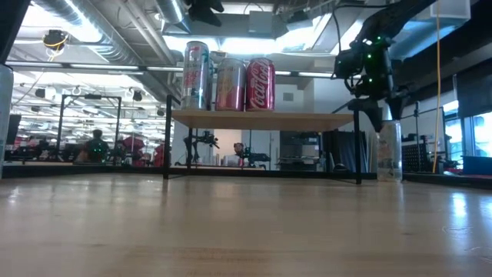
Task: Place canned beverage on shelf
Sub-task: Put the white soda can on the shelf, then put the white yellow soda can on the shelf
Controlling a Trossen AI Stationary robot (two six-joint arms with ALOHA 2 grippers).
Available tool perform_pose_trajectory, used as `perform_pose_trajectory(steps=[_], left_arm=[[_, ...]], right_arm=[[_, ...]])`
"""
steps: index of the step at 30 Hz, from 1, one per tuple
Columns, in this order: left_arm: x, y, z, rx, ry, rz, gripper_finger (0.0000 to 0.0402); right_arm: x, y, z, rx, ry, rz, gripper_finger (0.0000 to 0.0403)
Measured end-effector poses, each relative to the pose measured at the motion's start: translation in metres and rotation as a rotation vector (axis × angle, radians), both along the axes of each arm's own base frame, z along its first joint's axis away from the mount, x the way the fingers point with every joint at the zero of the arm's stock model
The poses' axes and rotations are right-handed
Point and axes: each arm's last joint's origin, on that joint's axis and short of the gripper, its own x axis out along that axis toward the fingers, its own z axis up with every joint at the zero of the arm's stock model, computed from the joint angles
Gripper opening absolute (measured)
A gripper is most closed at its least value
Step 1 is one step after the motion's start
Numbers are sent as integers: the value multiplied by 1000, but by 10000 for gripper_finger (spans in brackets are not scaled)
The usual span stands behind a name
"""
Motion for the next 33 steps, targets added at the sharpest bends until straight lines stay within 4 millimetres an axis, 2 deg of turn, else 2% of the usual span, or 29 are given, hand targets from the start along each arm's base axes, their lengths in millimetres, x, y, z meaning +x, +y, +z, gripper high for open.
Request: perform_pose_trajectory(steps=[3, 6, 7, 15, 21, 27, 30, 33], left_arm=[[-1, 0, 0, -1, 1, 0, 316], [-1, -1, 0, 1, 2, -1, 316], [-1, -1, 0, 6, 3, -5, 316], [-2, 1, 0, 22, 26, 48, 316], [-2, 1, 0, 32, 34, 62, 316], [-2, 1, 0, 30, 32, 59, 316], [-2, 1, 0, 29, 31, 57, 316], [-2, 1, 0, 29, 31, 57, 316]], right_arm=[[-1, 1, 1, 16, 18, 35, 213], [-2, 5, 4, 20, 28, 70, 211], [-1, 7, 6, 9, 33, 83, 195], [6, 36, 29, -19, -22, 207, 122], [5, 38, 30, -20, -8, 225, 81], [5, 38, 31, -21, 0, 222, 82], [4, 39, 31, -10, 7, 223, 109], [3, 40, 31, -21, 15, 202, 152]])
